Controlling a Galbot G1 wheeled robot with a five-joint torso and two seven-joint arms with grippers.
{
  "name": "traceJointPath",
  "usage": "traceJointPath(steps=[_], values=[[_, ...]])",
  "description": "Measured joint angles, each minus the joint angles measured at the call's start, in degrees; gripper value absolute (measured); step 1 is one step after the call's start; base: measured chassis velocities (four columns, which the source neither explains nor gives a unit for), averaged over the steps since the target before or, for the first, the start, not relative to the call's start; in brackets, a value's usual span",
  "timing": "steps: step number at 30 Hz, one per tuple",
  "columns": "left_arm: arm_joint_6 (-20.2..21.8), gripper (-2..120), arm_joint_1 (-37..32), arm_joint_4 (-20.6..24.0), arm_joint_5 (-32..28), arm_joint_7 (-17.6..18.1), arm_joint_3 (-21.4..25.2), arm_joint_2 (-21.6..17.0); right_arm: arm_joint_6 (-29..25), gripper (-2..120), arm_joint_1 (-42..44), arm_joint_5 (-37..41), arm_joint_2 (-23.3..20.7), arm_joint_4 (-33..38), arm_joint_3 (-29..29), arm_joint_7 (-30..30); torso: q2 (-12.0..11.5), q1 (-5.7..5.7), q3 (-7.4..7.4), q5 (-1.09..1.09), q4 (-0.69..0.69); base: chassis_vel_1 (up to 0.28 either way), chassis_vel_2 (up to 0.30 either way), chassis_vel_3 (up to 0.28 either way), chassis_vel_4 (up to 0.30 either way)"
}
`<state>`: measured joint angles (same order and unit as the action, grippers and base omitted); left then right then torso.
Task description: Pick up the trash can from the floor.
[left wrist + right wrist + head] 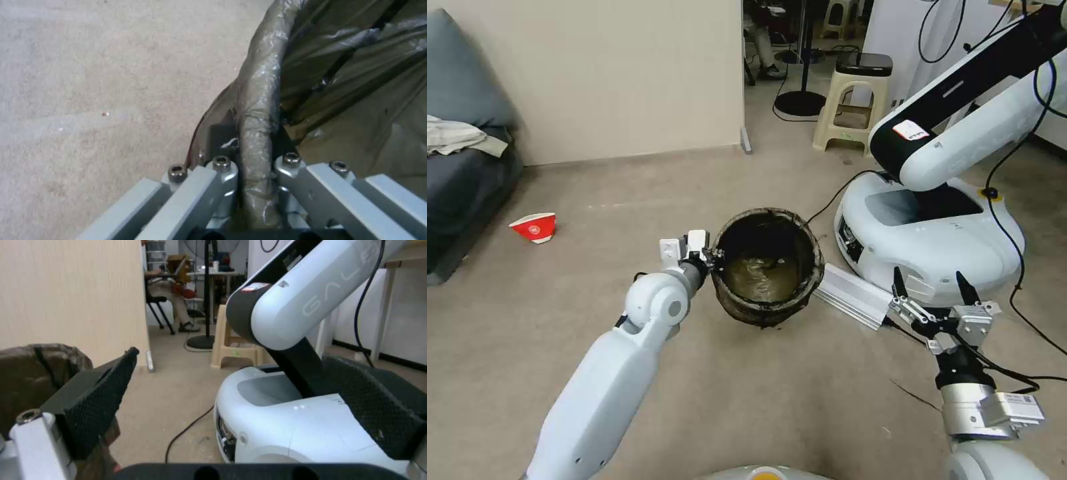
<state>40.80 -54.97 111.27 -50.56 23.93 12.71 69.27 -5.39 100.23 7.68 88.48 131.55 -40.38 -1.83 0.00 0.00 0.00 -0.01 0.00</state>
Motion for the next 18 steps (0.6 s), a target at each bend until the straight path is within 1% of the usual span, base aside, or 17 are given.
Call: traceJointPath(steps=[2, 7, 18], values=[[0.3, 2, -1.3, 1.9, -1.4, 0.2, 1.2, -0.4, 0.0, 100, 0.0, 0.0, 0.0, 0.0, 0.1, 0.0, 0.0, 0.00, 0.00, 0.00, 0.00, 0.000, 0.000, 0.000, 0.000], [0.6, 2, -3.4, 4.1, -2.8, 0.2, 2.9, -1.2, 0.0, 100, 0.1, -0.3, 0.2, 0.4, 0.5, 0.0, 0.0, 0.00, 0.00, 0.00, 0.00, 0.000, 0.000, 0.000, 0.000], [1.3, 2, -6.4, 7.1, -3.6, -0.1, 5.1, -2.0, 0.0, 100, 0.5, -0.4, -0.1, 0.9, 0.5, 0.0, 0.0, 0.00, 0.00, 0.00, 0.00, 0.000, 0.000, 0.000, 0.000]])
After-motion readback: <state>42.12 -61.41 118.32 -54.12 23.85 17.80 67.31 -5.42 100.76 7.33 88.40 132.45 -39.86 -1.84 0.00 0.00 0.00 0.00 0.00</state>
